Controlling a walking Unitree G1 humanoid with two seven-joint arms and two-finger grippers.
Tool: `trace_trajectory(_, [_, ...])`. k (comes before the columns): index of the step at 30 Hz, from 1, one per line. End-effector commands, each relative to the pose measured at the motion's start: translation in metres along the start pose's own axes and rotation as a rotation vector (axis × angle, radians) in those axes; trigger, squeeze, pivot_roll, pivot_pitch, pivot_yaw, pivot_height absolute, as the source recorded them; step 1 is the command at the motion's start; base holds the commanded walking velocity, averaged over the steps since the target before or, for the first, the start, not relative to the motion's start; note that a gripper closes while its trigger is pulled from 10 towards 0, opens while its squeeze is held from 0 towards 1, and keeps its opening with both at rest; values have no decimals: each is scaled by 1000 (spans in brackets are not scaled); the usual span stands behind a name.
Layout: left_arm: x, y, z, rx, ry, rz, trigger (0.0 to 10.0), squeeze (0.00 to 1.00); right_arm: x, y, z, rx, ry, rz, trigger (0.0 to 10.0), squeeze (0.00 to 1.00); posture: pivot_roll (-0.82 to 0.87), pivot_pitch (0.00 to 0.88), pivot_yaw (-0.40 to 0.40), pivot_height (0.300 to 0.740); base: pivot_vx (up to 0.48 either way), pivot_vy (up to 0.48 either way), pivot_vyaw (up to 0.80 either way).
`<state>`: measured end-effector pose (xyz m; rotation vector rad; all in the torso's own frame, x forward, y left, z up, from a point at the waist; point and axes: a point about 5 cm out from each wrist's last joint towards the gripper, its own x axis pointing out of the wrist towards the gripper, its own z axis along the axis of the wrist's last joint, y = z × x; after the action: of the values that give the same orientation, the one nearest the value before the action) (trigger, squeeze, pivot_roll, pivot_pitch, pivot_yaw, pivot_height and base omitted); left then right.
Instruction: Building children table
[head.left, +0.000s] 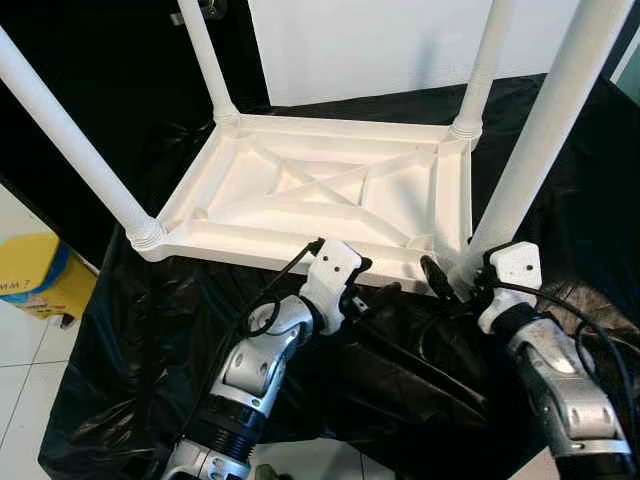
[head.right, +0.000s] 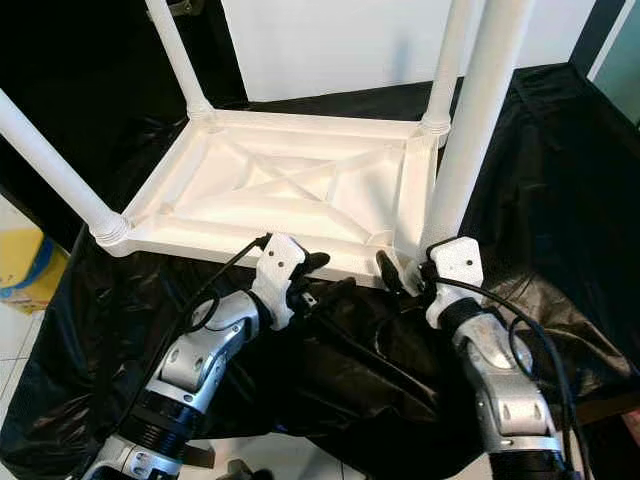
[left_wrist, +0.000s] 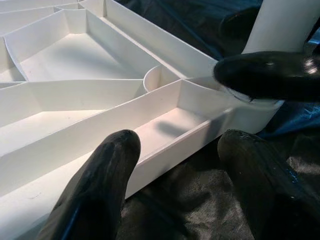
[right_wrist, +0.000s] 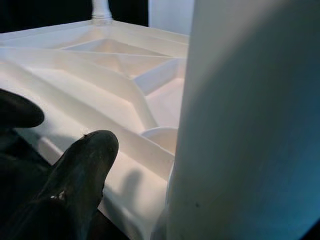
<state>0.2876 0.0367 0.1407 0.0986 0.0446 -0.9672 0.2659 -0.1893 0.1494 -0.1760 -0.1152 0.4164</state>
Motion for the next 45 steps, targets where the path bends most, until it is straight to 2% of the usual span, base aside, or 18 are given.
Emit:
trace_trajectory(1, [-2,4,-2,14,23,57,10000,0,3,0,3,-6,-4,79,10000,0,-229,118,79,740,0,0,0])
trace_trajectory(4, [-3,4,-1,21,27,51,10000,0,7,-12,3,-52,26,152,10000,0,-216,123,72,740,0,0,0])
trace_trajectory(10, [-4,5,-1,38,38,39,10000,0,15,-21,2,-98,53,211,10000,0,-200,120,78,740,0,0,0])
trace_trajectory(11, [-4,5,-1,48,43,28,10000,0,19,-22,3,-111,51,221,9647,0,-189,116,86,740,0,0,0])
trace_trajectory(12, [-4,4,0,67,51,7,10000,0,24,-25,4,-120,49,231,0,0,-168,111,86,740,0,0,0])
trace_trajectory(17, [-5,6,5,126,70,-32,10000,0,28,-25,-1,-124,56,262,0,0,-113,119,63,740,0,0,0])
trace_trajectory(24, [-7,10,6,130,72,-4,10000,0,27,-23,-8,-113,77,289,0,0,-101,127,48,740,0,0,0])
trace_trajectory(25, [-8,9,5,129,72,3,10000,0,28,-27,-8,-109,84,276,10000,0,-99,129,42,740,0,0,0])
trace_trajectory(36, [-7,14,7,120,66,33,10000,0,25,-33,-8,-51,66,163,10000,0,-120,131,35,740,0,0,0])
trace_trajectory(38, [-7,15,8,109,56,47,10000,0,22,-30,-9,-38,57,74,10000,0,-145,134,28,740,0,0,0])
trace_trajectory(43, [-6,17,8,99,49,60,10000,0,20,-24,-10,-31,50,-14,10000,0,-162,138,34,740,0,0,0])
trace_trajectory(45, [-5,18,9,90,45,67,10000,0,19,-15,-11,-5,39,-131,10000,0,-183,145,46,740,0,0,0])
